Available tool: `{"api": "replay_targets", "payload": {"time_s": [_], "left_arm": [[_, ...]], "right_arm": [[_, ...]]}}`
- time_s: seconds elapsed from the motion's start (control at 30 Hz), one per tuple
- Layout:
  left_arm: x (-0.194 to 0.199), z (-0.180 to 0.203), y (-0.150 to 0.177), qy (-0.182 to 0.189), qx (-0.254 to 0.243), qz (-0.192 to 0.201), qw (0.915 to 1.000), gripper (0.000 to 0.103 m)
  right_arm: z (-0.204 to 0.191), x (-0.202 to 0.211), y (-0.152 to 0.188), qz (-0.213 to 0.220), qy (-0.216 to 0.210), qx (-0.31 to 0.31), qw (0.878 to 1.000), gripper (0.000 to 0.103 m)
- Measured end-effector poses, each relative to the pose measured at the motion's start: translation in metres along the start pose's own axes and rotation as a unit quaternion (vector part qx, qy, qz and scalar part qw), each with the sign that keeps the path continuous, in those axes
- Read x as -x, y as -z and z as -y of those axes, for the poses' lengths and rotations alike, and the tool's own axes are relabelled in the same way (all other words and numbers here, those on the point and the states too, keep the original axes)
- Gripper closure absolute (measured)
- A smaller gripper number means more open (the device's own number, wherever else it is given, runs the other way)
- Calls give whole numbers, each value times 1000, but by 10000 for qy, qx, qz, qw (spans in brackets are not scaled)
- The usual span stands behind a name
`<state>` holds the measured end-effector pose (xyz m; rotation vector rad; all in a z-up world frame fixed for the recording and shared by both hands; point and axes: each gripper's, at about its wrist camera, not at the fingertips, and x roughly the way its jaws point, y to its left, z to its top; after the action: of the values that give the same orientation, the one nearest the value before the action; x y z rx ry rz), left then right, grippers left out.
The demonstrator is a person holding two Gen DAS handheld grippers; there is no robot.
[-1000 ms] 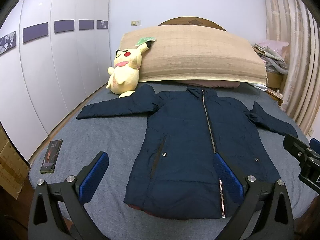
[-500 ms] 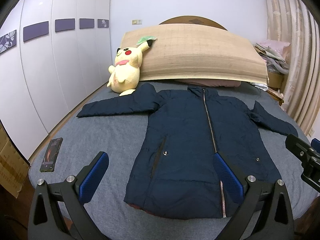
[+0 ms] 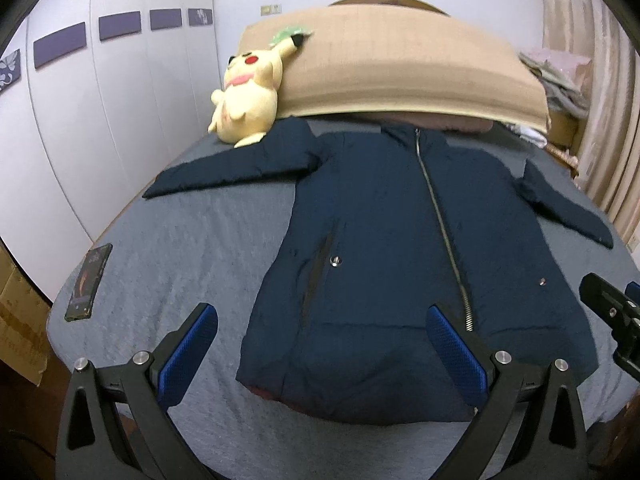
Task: Fold large clothes
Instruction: 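Reach the right tool to the jacket sleeve cuff and close on it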
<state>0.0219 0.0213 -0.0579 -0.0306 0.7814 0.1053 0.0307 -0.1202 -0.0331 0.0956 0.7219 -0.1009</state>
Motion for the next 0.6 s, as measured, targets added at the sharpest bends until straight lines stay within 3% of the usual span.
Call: {"api": "replay_targets", "payload": {"time_s": [0.23, 0.6], "left_arm": [[-28, 1, -5, -111, -8, -284, 9995, 0], [-53, 15, -28, -209, -158, -380, 9989, 0]], "right_arm": [[31, -35, 2, -353, -8, -287, 9990, 0], [89, -73, -19, -528, 243, -651, 9962, 0]]}}
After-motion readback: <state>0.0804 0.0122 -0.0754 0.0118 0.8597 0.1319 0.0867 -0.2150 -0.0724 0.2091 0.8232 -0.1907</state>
